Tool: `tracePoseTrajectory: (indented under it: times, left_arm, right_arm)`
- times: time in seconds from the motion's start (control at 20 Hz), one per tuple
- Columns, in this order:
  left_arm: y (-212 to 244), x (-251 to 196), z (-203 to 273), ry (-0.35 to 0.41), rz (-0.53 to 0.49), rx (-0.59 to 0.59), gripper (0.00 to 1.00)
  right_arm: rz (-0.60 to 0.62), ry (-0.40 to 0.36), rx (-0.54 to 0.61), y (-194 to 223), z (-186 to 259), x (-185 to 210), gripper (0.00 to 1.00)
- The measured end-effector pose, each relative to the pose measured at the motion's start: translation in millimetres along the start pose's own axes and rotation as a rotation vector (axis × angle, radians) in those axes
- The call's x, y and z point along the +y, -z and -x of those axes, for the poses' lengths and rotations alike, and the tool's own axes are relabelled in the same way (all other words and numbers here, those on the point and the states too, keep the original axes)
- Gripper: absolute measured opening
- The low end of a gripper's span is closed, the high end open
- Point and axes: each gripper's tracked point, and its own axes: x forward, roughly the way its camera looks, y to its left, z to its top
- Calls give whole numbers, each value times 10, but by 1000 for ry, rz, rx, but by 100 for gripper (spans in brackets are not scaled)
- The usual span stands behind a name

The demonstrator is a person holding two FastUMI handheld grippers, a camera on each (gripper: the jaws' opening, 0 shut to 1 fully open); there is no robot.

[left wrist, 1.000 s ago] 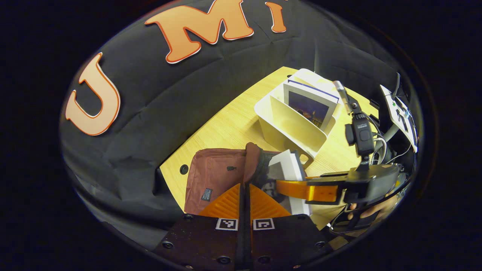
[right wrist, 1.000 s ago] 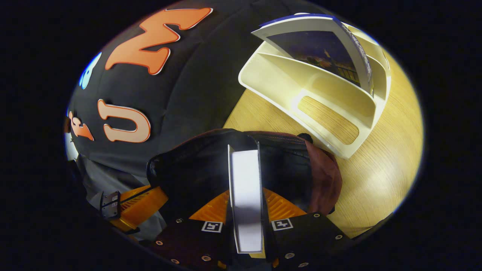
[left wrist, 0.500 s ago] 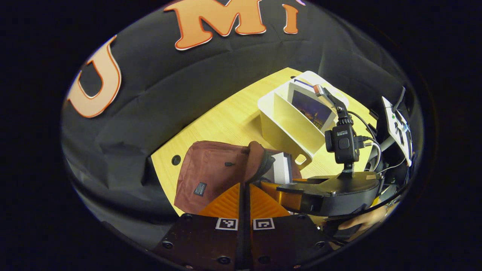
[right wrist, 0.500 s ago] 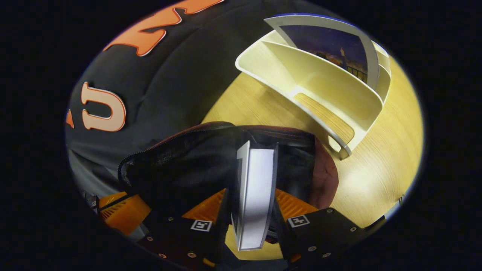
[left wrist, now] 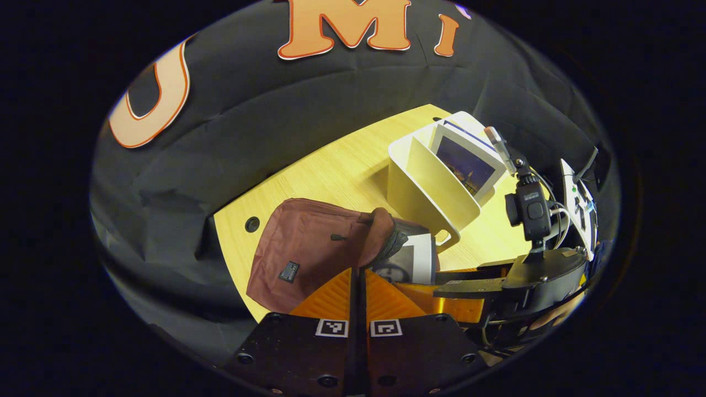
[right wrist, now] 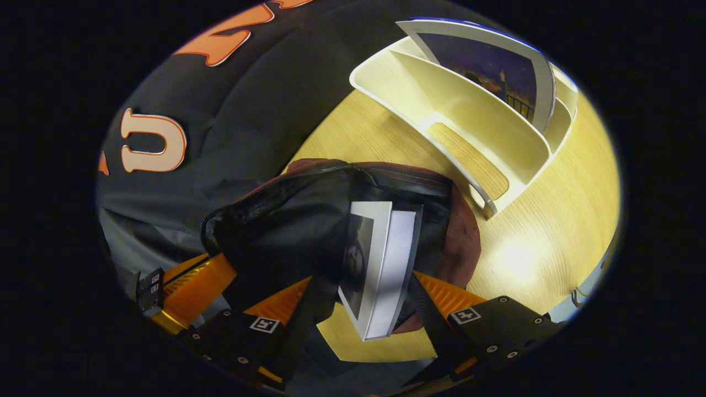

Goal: Open the schoolbag, grab two books from the bookshelf and put them into the schoolbag.

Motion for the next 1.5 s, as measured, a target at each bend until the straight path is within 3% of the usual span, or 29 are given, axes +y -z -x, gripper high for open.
tracePoseTrajectory:
  times: [0.3,0.6,1.0,1.2,1.5]
  left_arm:
    - [17,38,-3,-3,5,-3,1]
    - [44,50,-28,4,1,-7,1]
    - [75,18,-112,21,-12,4,0]
    - [90,8,-121,17,-39,13,0]
    - [139,-41,-138,27,-39,24,0]
  right_arm:
    - [24,-11,-4,-4,161,-73,96]
    - [94,21,-43,-34,636,-495,96]
    - [364,218,-190,-618,1654,-1146,96]
    - [525,309,-235,-1049,2037,-1097,97]
    - [687,362,-251,-1871,2188,-638,98]
